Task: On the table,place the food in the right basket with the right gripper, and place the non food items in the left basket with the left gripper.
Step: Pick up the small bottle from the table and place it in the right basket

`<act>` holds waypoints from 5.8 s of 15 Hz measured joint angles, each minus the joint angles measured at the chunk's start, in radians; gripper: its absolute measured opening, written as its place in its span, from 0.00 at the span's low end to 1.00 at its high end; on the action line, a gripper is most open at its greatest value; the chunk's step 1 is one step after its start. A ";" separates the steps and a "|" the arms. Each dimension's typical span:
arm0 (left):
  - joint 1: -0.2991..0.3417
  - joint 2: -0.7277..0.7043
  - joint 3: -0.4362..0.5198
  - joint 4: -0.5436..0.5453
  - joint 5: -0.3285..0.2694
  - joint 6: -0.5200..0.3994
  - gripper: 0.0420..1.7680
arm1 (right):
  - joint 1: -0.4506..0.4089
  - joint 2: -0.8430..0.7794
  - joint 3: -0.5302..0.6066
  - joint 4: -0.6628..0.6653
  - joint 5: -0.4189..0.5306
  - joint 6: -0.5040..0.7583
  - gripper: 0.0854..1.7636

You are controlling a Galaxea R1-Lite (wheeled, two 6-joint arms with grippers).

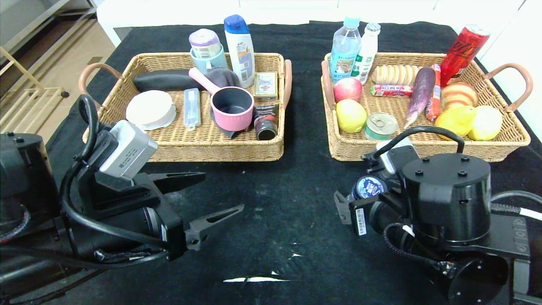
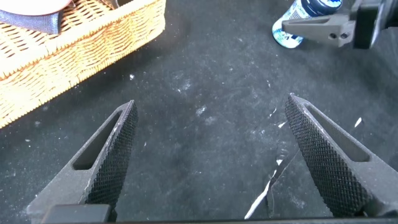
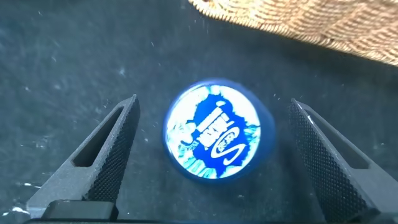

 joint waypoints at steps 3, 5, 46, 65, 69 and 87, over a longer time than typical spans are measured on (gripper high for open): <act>0.000 0.000 0.001 0.001 0.000 0.001 0.97 | 0.000 0.011 0.001 -0.003 0.000 0.000 0.97; 0.000 0.000 0.002 0.001 -0.001 0.001 0.97 | 0.000 0.014 0.001 -0.004 0.000 0.001 0.97; 0.001 -0.006 0.013 -0.003 -0.004 0.010 0.97 | -0.223 -0.202 -0.227 0.214 0.318 -0.216 0.47; 0.006 -0.011 0.002 -0.005 0.008 0.014 0.97 | -0.507 0.192 -0.668 0.198 0.326 -0.156 0.47; 0.006 -0.012 0.002 -0.004 0.008 0.015 0.97 | -0.513 0.206 -0.676 0.198 0.323 -0.153 0.47; 0.003 -0.013 0.009 -0.004 0.009 0.034 0.97 | -0.496 -0.023 -0.435 0.275 0.384 -0.154 0.90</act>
